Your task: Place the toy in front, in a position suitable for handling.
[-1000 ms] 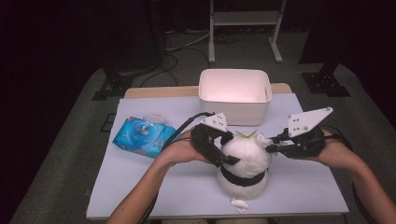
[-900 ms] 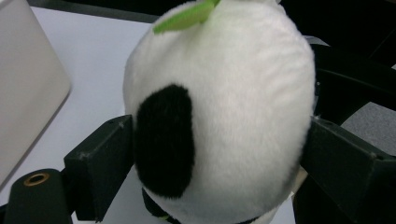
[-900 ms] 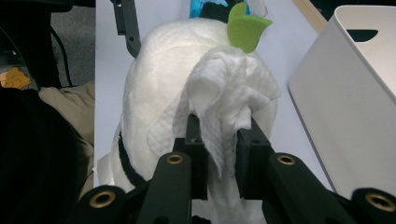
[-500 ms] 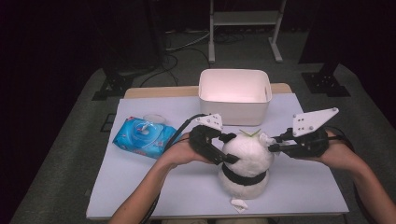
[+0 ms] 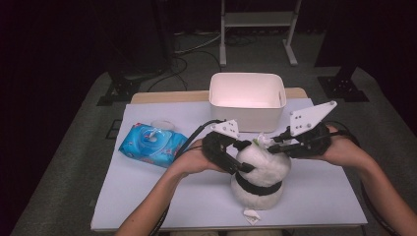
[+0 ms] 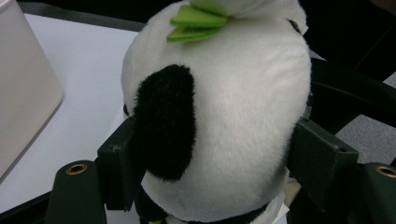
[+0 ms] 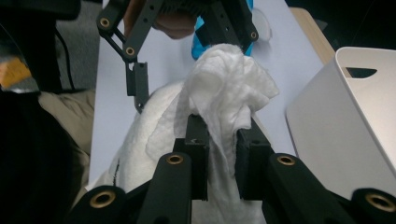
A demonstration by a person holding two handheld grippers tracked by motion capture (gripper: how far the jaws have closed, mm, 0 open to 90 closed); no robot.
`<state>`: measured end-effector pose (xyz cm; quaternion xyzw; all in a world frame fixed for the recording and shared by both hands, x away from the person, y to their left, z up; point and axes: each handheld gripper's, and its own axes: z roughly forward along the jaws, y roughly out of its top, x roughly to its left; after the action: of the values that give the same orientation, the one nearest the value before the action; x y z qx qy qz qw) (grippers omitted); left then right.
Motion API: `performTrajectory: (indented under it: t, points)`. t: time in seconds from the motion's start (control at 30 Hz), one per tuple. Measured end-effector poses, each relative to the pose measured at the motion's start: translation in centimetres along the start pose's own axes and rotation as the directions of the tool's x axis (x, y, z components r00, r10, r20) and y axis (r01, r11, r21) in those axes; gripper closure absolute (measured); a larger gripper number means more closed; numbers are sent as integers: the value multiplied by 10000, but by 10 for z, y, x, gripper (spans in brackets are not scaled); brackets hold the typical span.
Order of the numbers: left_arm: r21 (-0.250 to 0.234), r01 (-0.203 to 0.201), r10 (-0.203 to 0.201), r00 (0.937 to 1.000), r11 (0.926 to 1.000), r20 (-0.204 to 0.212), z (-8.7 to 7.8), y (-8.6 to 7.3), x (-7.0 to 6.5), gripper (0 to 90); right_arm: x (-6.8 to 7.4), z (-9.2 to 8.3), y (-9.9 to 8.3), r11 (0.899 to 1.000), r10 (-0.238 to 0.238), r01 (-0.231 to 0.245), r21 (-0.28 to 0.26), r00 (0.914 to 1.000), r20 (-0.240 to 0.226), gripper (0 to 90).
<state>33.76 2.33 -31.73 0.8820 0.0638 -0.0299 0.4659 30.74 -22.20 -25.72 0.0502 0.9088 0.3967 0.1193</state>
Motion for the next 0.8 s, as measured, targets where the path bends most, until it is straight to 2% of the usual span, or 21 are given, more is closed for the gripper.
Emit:
performTrajectory:
  t: [0.23, 0.3, 0.47, 0.5, 0.67, 0.73, 0.8]
  points:
    - [-250, 16, -13, 9999, 9997, 100, 3, -7, 3, 193, 0, -5, -8, 9994, 170, -173, 302, 9998, 100, 767]
    - [-140, 38, -36, 9998, 9999, 175, 6, -9, 3, 178, 1, -8, -13, 9991, 278, -281, 328, 9996, 71, 768]
    - [22, 287, -288, 9986, 9996, 440, 18, -15, 6, 113, 2, -10, -23, 9984, 522, -522, 197, 9986, -3, 770]
    - [-122, 551, -541, 9962, 9984, 675, 23, -18, 8, 114, 2, -10, -25, 9980, 608, -608, 149, 9981, -14, 770]
    - [-482, 612, -573, 9954, 9970, 772, 21, -19, 12, 271, 1, -11, -24, 9985, 544, -543, -34, 9983, 192, 769]
    - [-557, 629, -587, 9955, 9965, 738, 16, -17, 12, 297, 0, -11, -23, 9985, 541, -539, -121, 9983, 209, 769]
    - [-568, 555, -529, 9976, 9968, 453, 5, -12, 11, 298, 0, -12, -15, 9987, 382, -367, -355, 9984, 408, 769]
